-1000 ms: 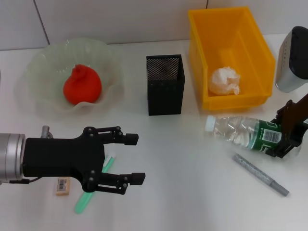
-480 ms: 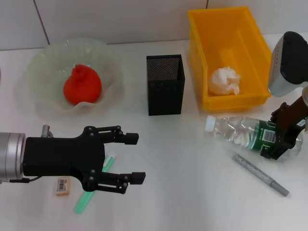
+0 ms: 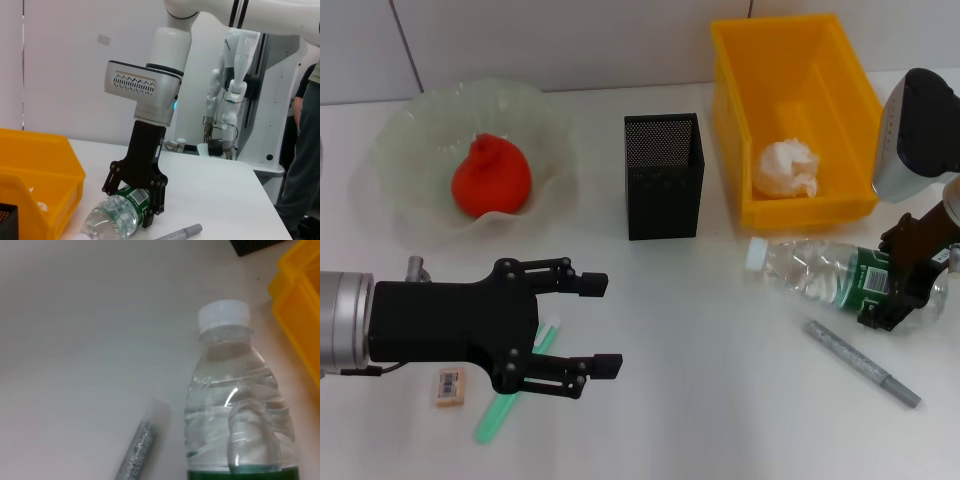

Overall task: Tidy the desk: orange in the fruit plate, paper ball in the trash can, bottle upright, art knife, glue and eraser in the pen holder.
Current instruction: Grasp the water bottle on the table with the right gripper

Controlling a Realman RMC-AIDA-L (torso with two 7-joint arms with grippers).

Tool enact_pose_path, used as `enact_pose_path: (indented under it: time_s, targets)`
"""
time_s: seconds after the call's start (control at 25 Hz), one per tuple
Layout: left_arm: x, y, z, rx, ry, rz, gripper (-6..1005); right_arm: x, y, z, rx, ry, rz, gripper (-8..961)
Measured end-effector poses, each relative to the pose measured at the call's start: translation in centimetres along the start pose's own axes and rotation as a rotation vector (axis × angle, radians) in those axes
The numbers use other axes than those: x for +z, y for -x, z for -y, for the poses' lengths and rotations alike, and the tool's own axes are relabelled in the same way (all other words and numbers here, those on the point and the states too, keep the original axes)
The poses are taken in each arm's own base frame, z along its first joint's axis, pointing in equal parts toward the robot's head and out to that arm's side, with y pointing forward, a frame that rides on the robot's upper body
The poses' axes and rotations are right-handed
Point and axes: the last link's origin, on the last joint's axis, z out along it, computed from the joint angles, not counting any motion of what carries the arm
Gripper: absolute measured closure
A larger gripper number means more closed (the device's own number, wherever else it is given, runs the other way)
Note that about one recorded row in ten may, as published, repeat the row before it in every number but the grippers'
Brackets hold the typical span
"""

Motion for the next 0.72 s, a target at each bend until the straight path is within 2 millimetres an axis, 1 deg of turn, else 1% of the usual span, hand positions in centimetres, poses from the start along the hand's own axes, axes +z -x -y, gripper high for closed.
enact_pose_path:
  time_s: [0.4,0.72]
  targets:
    - [0.00,0.02,0.00,0.000,-0.001,0.000,158,0.02,0.24,0.49,0.003,-0.036,-0.001,157]
    - [0.03,0.18,-0.06,-0.006,0.000,-0.002,158,0.29,0.91,0.03,-0.033,-0.023,-0.023,164]
